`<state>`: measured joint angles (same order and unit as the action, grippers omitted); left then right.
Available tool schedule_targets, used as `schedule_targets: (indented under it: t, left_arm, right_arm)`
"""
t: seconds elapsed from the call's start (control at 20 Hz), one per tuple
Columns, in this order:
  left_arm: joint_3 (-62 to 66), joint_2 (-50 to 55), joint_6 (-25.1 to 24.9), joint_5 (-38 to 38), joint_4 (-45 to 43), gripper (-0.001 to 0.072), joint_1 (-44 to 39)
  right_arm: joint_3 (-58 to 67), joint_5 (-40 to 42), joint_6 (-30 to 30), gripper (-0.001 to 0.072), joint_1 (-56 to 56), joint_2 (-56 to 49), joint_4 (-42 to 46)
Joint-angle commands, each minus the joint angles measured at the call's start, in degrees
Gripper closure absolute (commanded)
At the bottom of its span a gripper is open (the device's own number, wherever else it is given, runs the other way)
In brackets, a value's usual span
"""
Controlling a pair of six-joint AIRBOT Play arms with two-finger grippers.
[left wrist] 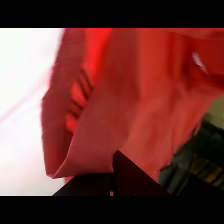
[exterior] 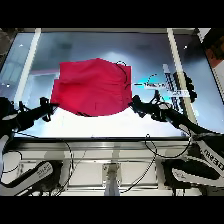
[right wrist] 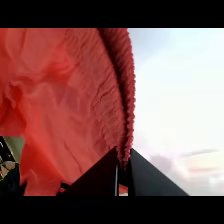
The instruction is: Fold the clothes and pants, and hang the long-sleeved shirts on hangers.
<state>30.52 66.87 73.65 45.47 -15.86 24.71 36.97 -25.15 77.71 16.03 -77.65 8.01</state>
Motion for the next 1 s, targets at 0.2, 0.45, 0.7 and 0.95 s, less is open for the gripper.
schedule_targets:
  t: [0.2,0.45,0.7,0.95]
  left_arm:
    - [24.5,4.6,-1.5,-13.4,7.1,0.0706,-17.2]
    - [41.2,10.1,-1.7,-13.3,7.1,0.0705,-20.6]
    - [41.0,9.9,0.7,-4.2,-7.0,0.0708,-21.6]
    - [32.4,2.6,7.5,-2.8,-27.1,0.0708,-27.3]
  right_arm:
    - [18.8,3.5,-0.7,0.0702,-11.0,0.0,3.0]
    - [31.3,-10.4,-0.1,0.0700,-21.5,0.0,12.7]
    - [32.0,-22.1,3.0,0.0703,-24.9,0.2,24.9]
    - [22.6,-27.0,4.1,0.0703,-24.9,5.7,30.3]
